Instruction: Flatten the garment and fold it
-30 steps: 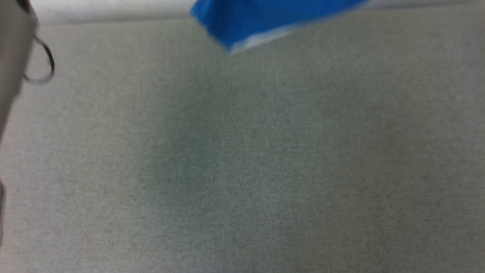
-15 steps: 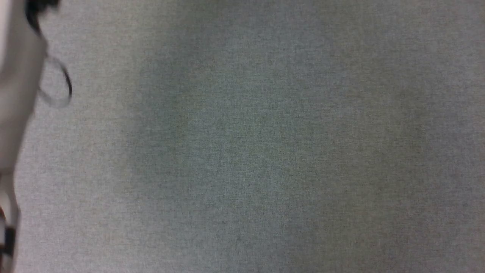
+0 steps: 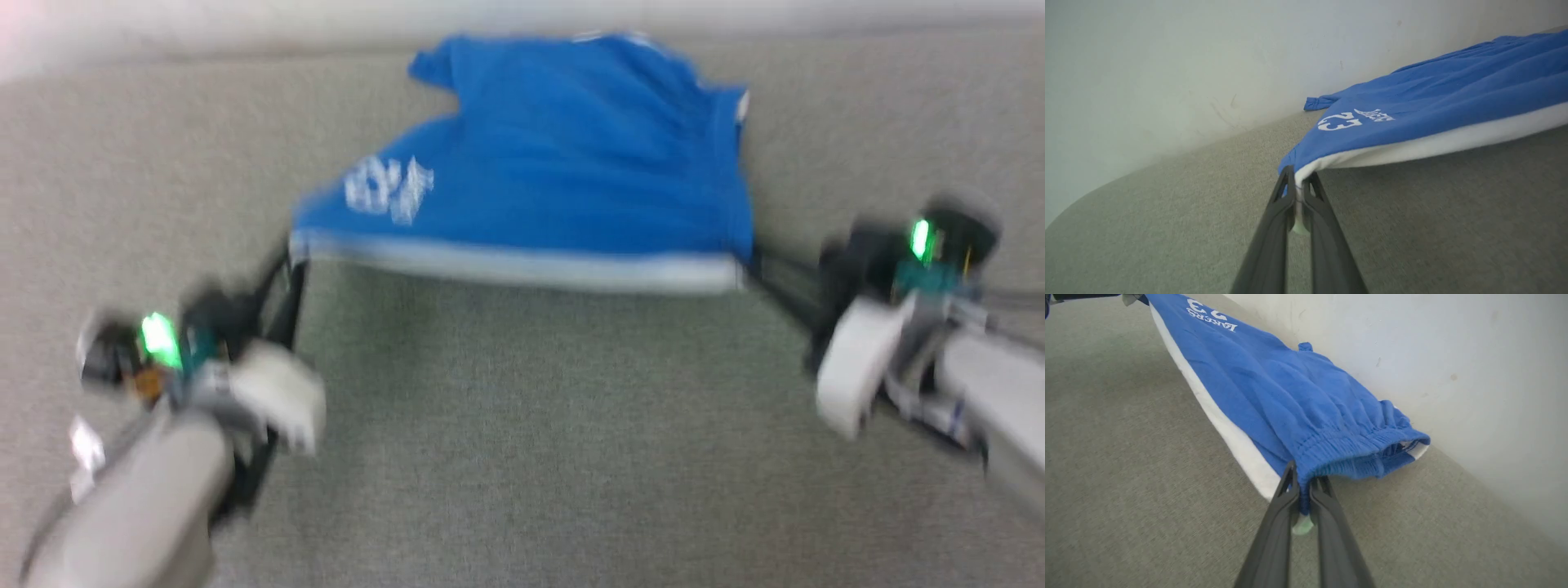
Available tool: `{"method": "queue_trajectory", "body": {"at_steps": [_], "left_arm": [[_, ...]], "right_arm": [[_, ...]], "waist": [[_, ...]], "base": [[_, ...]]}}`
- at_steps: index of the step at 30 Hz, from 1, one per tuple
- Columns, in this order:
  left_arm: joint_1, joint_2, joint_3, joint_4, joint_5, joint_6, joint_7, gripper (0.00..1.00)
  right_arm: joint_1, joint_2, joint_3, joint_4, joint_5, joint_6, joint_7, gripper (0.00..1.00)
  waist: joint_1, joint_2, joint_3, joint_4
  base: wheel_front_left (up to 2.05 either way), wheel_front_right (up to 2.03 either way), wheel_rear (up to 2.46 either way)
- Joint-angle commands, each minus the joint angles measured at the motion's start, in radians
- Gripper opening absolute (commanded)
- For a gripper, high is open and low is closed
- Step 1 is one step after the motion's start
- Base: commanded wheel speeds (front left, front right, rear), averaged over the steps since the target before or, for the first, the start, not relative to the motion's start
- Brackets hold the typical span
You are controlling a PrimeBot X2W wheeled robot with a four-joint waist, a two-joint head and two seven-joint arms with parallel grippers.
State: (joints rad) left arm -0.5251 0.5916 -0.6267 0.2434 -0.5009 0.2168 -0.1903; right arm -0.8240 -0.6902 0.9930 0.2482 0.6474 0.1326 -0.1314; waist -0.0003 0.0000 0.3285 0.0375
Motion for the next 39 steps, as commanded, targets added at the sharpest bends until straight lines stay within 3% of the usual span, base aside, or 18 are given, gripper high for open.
{"method": "queue_trajectory", "body": {"at_steps": [1,7,13,20,25,29,33,39], "left_arm": [[0.073,0.02,-0.007,-0.028,-0.014,0.021,0.01,0.0],[0.343,0.075,-0.02,-0.153,-0.077,0.106,0.058,0.0],[0.559,0.119,-0.037,-0.274,-0.127,0.185,0.102,0.0],[0.633,0.163,-0.056,-0.337,-0.125,0.216,0.134,0.0],[0.498,0.18,-0.066,-0.334,-0.072,0.16,0.168,0.0],[0.332,0.163,-0.086,-0.277,-0.024,0.077,0.198,0.0],[0.163,0.114,-0.105,-0.175,0.009,-0.013,0.205,0.0],[-0.084,0.039,-0.124,0.009,0.056,-0.113,0.224,0.0]], "right_arm": [[0.059,-0.018,0.01,-0.012,0.017,-0.002,0.003,0.0],[0.294,-0.059,0.012,-0.067,0.053,-0.002,0.02,0.0],[0.541,-0.075,-0.054,-0.139,0.068,-0.002,0.05,0.0],[0.751,-0.036,-0.194,-0.215,0.045,-0.002,0.093,0.0],[0.779,0.031,-0.314,-0.258,0.008,-0.002,0.126,0.0],[0.753,0.077,-0.383,-0.277,-0.005,-0.002,0.162,0.0],[0.702,0.115,-0.436,-0.275,-0.005,-0.002,0.193,0.0],[0.594,0.165,-0.47,-0.237,0.01,-0.002,0.234,0.0]], "waist": [[0.0003,0.0,-0.115,-0.009],[0.0003,0.0,-0.224,-0.002],[0.0003,0.0,-0.293,0.014],[0.0003,0.0,-0.334,0.023],[0.0003,0.0,-0.32,0.017],[0.0003,0.0,-0.276,-0.006],[0.0003,0.0,-0.205,-0.042],[0.0003,0.0,-0.074,-0.093]], "base": [[0.0,0.0,0.0],[0.0,0.0,0.0],[0.0,0.0,0.0],[0.0,0.0,0.0],[0.0,0.0,0.0],[0.0,0.0,0.0],[0.0,0.0,0.0],[0.0,0.0,0.0]]}}
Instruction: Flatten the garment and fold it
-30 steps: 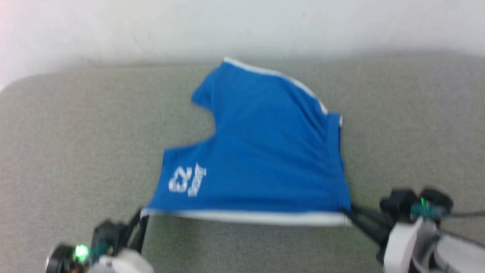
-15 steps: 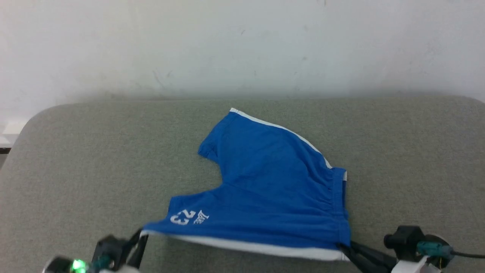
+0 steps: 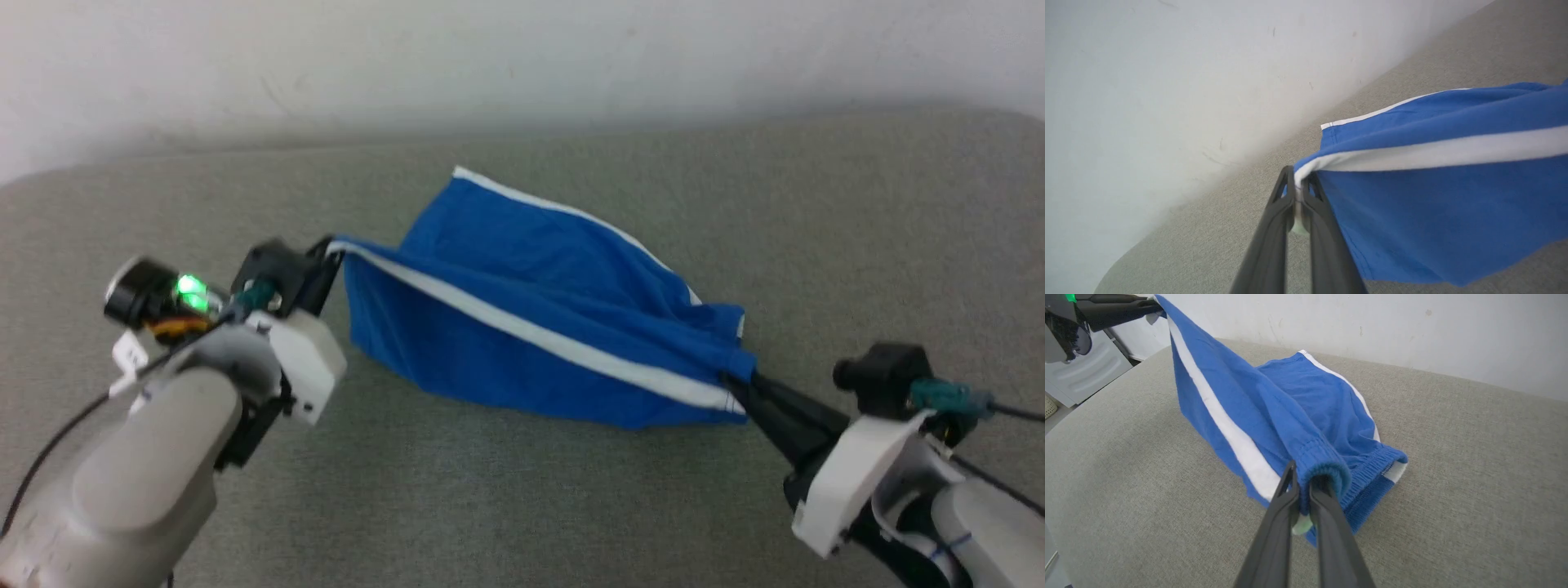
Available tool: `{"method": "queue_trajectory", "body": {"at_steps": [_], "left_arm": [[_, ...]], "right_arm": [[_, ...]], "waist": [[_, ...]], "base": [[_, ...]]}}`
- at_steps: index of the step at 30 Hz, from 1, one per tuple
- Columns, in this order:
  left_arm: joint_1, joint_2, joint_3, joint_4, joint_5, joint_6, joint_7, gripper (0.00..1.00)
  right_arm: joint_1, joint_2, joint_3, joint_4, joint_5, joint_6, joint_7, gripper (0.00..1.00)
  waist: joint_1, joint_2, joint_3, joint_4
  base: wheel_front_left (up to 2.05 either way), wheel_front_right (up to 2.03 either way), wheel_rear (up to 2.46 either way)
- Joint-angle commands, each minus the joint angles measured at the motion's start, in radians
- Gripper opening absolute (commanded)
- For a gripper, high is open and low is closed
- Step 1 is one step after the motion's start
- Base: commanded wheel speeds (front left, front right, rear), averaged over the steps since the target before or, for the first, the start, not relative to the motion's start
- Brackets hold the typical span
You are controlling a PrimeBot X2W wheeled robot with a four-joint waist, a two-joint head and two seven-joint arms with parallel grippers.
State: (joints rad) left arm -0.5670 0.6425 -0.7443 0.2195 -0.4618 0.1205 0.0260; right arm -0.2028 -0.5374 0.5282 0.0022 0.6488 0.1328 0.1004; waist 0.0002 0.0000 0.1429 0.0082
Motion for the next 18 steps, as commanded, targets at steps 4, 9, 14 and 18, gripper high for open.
{"method": "queue_trajectory", "body": {"at_steps": [4,9,14,18], "left_arm": [[-0.201,-0.082,-0.031,0.187,0.047,-0.081,0.014,0.0],[-0.367,-0.146,-0.053,0.374,0.084,-0.137,0.0,0.0],[-0.469,-0.188,-0.074,0.552,0.11,-0.166,-0.014,0.0],[-0.498,-0.224,-0.087,0.663,0.105,-0.188,-0.025,0.0]], "right_arm": [[-0.12,0.056,-0.024,0.064,0.014,-0.002,0.007,0.0],[-0.239,0.102,-0.012,0.144,-0.007,-0.002,0.001,0.0],[-0.328,0.159,-0.007,0.237,-0.035,-0.002,-0.029,0.0],[-0.363,0.178,0.028,0.287,-0.051,-0.002,-0.048,0.0]], "waist": [[-0.0002,0.0,0.2,-0.09],[-0.0002,0.0,0.292,-0.121],[-0.0002,0.0,0.346,-0.144],[-0.0002,0.0,0.349,-0.151]], "base": [[0.0,0.0,0.0],[0.0,0.0,0.0],[0.0,0.0,0.0],[0.0,0.0,0.0]]}}
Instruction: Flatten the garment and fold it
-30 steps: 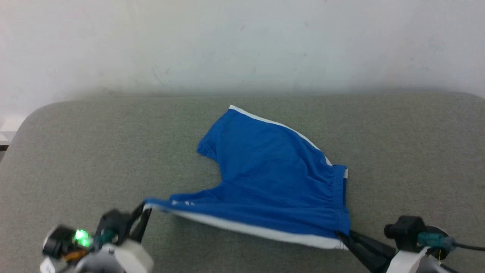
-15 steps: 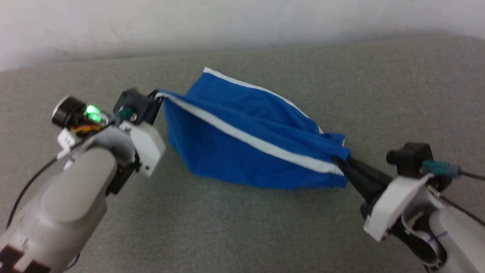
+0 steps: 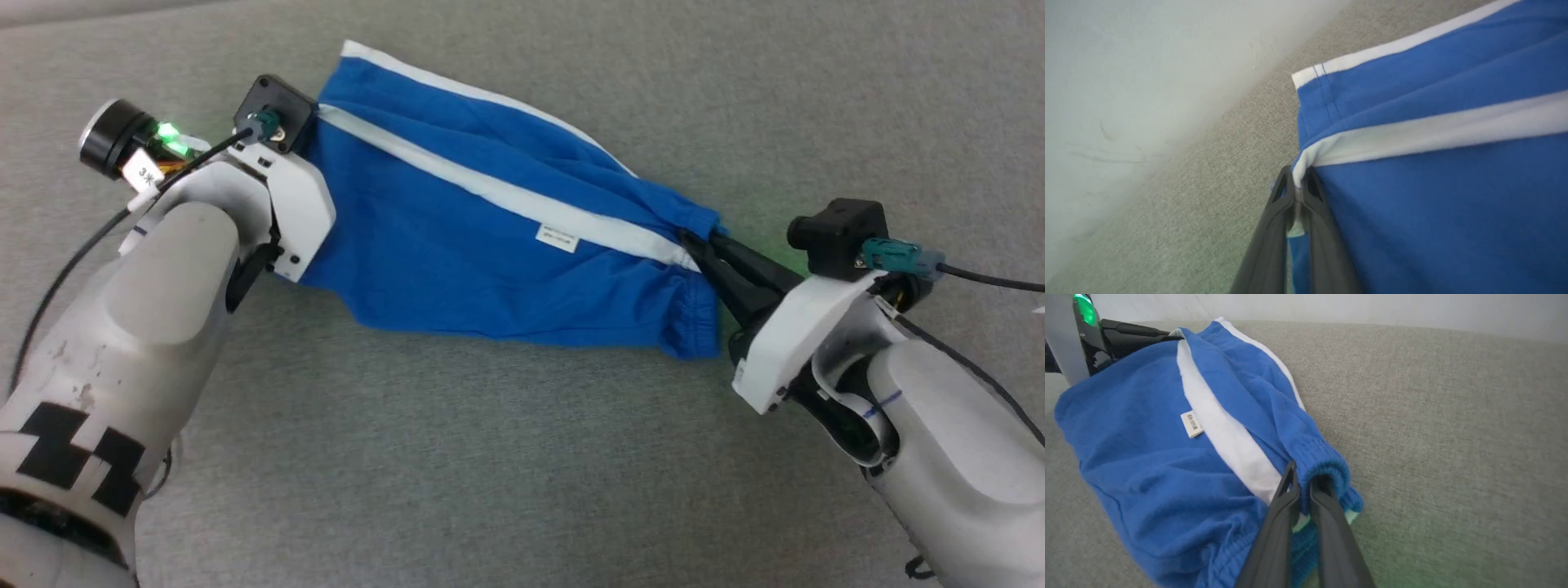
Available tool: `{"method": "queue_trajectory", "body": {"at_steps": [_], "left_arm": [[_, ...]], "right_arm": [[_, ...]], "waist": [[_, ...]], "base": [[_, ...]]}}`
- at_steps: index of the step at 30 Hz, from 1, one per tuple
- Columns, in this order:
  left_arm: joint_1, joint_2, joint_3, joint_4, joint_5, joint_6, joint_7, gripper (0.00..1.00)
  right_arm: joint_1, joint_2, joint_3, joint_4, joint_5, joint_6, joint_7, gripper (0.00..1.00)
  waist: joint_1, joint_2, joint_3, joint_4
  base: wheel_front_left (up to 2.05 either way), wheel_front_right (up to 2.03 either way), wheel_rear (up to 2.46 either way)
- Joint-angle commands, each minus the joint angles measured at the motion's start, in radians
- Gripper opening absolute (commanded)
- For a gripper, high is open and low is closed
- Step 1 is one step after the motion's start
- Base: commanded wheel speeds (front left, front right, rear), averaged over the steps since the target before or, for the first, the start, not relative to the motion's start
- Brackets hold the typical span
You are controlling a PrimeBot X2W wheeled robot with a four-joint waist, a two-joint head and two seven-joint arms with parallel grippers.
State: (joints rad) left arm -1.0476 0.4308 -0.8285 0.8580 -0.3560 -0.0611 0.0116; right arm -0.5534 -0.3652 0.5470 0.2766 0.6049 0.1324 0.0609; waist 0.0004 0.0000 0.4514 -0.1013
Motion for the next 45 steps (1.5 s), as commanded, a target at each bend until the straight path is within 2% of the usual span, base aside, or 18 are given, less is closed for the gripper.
{"method": "queue_trajectory", "body": {"at_steps": [1,2,3,4,5,11,16,19,21,26,30,34,42,43,44,45], "left_arm": [[-0.02,-0.019,-0.008,0.048,-0.001,-0.012,-0.014,0.0],[-0.02,-0.019,-0.008,0.048,-0.001,-0.012,-0.014,0.0],[-0.021,-0.027,-0.012,0.069,-0.002,-0.018,-0.021,0.03],[-0.021,-0.034,-0.011,0.087,-0.009,-0.022,-0.03,0.38],[-0.022,-0.041,-0.012,0.102,-0.013,-0.026,-0.041,1.0],[-0.048,-0.046,-0.009,0.146,-0.032,-0.044,-0.112,1.0],[-0.1,-0.021,-0.023,0.147,-0.049,-0.062,-0.078,1.0],[-0.121,-0.009,-0.052,0.137,-0.094,-0.068,0.025,1.0],[-0.117,0.002,-0.1,0.096,-0.167,-0.069,0.142,1.0],[-0.121,0.09,-0.215,-0.073,-0.394,-0.069,0.45,1.0],[-0.128,0.158,-0.273,-0.169,-0.512,-0.069,0.612,1.0],[-0.12,0.187,-0.324,-0.202,-0.569,-0.069,0.711,1.0],[-0.085,0.18,-0.4,-0.188,-0.597,-0.07,0.803,1.0],[-0.082,0.179,-0.405,-0.19,-0.602,-0.07,0.802,0.79],[-0.082,0.177,-0.409,-0.195,-0.602,-0.07,0.797,0.2],[-0.082,0.177,-0.413,-0.201,-0.604,-0.07,0.793,0.0]], "right_arm": [[-0.018,0.006,0.014,0.018,-0.01,-0.002,-0.019,0.22],[-0.018,0.006,0.014,0.018,-0.01,-0.002,-0.019,0.22],[-0.021,0.005,0.017,0.02,-0.013,-0.002,-0.033,0.44],[-0.022,0.004,0.014,0.018,-0.017,-0.002,-0.052,1.0],[-0.021,0.001,0.01,0.015,-0.021,-0.002,-0.068,1.0],[0.033,-0.037,-0.033,-0.063,-0.079,-0.002,-0.128,1.0],[0.125,-0.063,-0.113,-0.176,-0.133,-0.002,-0.113,1.0],[0.179,-0.065,-0.162,-0.241,-0.165,-0.002,-0.09,1.0],[0.211,-0.061,-0.182,-0.28,-0.182,-0.002,-0.071,1.0],[0.257,-0.043,-0.199,-0.347,-0.21,-0.002,-0.033,1.0],[0.253,-0.027,-0.191,-0.361,-0.214,-0.002,-0.017,1.0],[0.228,-0.02,-0.167,-0.344,-0.213,-0.002,-0.005,1.0],[0.143,-0.036,-0.122,-0.294,-0.207,-0.002,-0.013,1.0],[0.128,-0.045,-0.113,-0.293,-0.202,-0.002,-0.008,1.0],[0.11,-0.061,-0.104,-0.294,-0.199,-0.002,0.002,1.0],[0.09,-0.079,-0.097,-0.295,-0.197,-0.002,0.017,1.0]], "waist": [[-0.0004,0.0,0.035,-0.041],[-0.0004,0.0,0.035,-0.041],[-0.0004,0.0,0.027,-0.039],[-0.0004,0.0,0.018,-0.037],[-0.0004,0.0,0.006,-0.034],[-0.0004,0.0,-0.086,-0.008],[-0.0004,0.0,-0.144,0.009],[-0.0004,0.0,-0.16,0.012],[-0.0004,0.0,-0.165,0.009],[-0.0004,0.0,-0.154,-0.01],[-0.0004,0.0,-0.124,-0.036],[-0.0004,0.0,-0.094,-0.069],[-0.0004,0.0,-0.072,-0.107],[-0.0004,0.0,-0.075,-0.108],[-0.0004,0.0,-0.08,-0.107],[-0.0004,0.0,-0.087,-0.105]], "base": [[0.0,0.0,0.0],[0.0,0.0,0.0],[0.0,0.0,0.0],[0.0,0.0,0.0],[0.0,0.0,0.0],[0.0,0.0,0.0],[0.0,0.0,0.0],[0.0,0.0,0.0],[0.0,0.0,0.0],[0.0,0.0,0.0],[0.0,0.0,0.0],[0.0,0.0,0.0],[0.0,0.0,0.0],[0.0,0.0,0.0],[0.0,0.0,0.0],[0.0,0.0,0.0]]}}
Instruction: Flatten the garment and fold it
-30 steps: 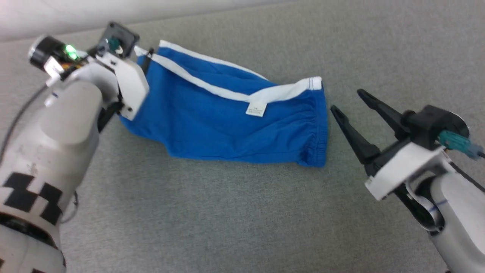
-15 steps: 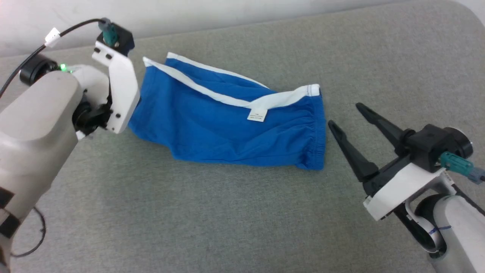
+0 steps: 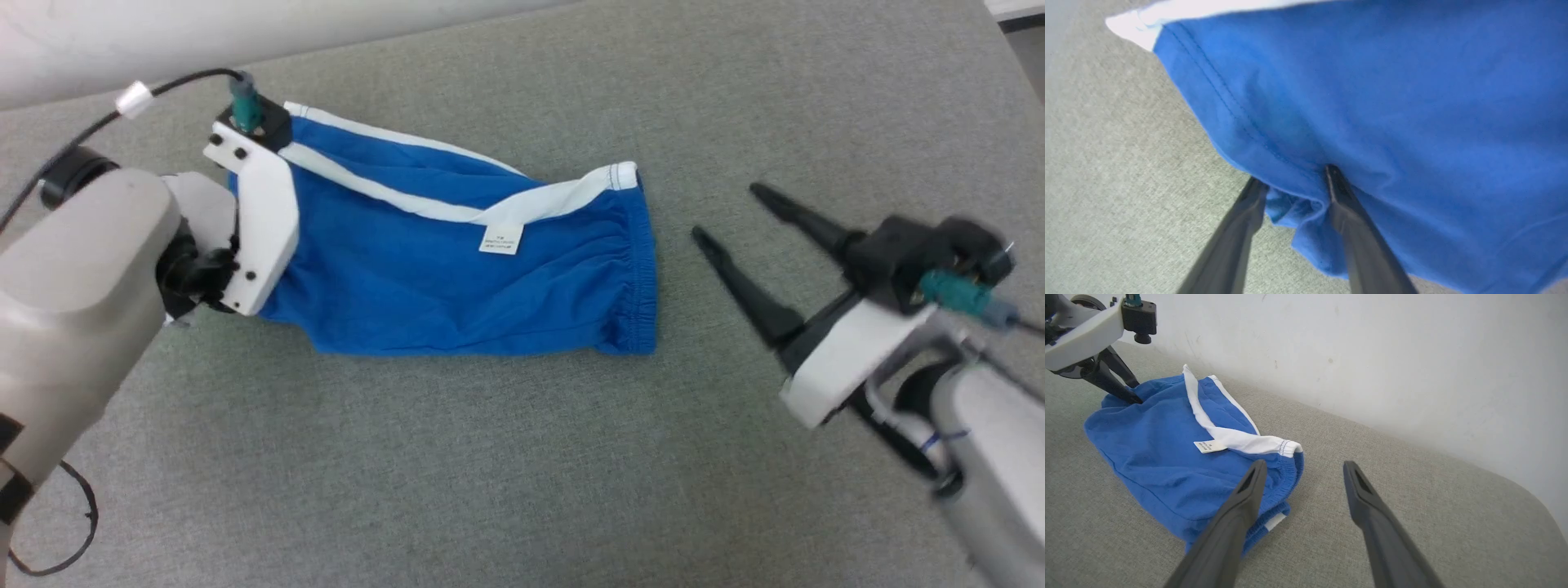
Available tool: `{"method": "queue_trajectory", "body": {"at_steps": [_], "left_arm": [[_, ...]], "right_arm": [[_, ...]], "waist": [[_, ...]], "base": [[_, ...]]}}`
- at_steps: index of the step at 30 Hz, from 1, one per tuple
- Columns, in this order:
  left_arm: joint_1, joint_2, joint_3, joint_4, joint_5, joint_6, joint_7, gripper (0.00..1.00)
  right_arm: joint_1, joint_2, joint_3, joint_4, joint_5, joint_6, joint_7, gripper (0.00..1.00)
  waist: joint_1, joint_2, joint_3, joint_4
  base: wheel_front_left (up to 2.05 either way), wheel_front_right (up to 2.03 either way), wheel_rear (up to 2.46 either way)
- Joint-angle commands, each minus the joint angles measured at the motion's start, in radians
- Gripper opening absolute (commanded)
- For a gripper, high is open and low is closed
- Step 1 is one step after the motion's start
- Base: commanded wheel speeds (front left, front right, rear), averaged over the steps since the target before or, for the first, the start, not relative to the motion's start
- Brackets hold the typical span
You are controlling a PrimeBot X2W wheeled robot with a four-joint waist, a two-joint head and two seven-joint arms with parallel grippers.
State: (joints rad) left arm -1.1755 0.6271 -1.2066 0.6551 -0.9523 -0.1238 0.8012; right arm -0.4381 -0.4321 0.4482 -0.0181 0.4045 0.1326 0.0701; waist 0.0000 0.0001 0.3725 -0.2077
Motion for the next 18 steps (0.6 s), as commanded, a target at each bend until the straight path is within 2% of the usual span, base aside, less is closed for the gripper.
{"method": "queue_trajectory", "body": {"at_steps": [1,6,8,14,18], "left_arm": [[0.044,-0.017,-0.04,-0.006,-0.008,-0.007,0.0,0.0],[0.032,-0.005,-0.051,-0.028,-0.015,-0.007,-0.044,0.0],[0.031,-0.003,-0.054,-0.034,-0.022,-0.007,-0.065,0.0],[0.028,-0.01,-0.059,-0.043,-0.042,-0.007,-0.114,0.0],[0.016,-0.029,-0.061,-0.04,-0.039,-0.007,-0.134,0.0]], "right_arm": [[-0.047,-0.031,0.01,-0.002,0.008,-0.002,0.027,1.0],[-0.184,-0.142,0.127,-0.023,0.112,-0.002,0.222,1.0],[-0.243,-0.164,0.169,-0.022,0.173,-0.002,0.316,1.0],[-0.356,-0.144,0.281,0.051,0.336,-0.002,0.6,1.0],[-0.373,-0.114,0.348,0.126,0.362,-0.002,0.689,1.0]], "waist": [[0.0,-0.0001,-0.016,0.003],[0.0,-0.0001,-0.057,0.017],[0.0,-0.0001,-0.07,0.022],[0.0,-0.0001,-0.081,0.041],[0.0,-0.0001,-0.065,0.062]], "base": [[0.0,0.0,0.0],[0.0,0.0,0.0],[0.0,0.0,0.0],[0.0,0.0,0.0],[0.0,0.0,0.0]]}}
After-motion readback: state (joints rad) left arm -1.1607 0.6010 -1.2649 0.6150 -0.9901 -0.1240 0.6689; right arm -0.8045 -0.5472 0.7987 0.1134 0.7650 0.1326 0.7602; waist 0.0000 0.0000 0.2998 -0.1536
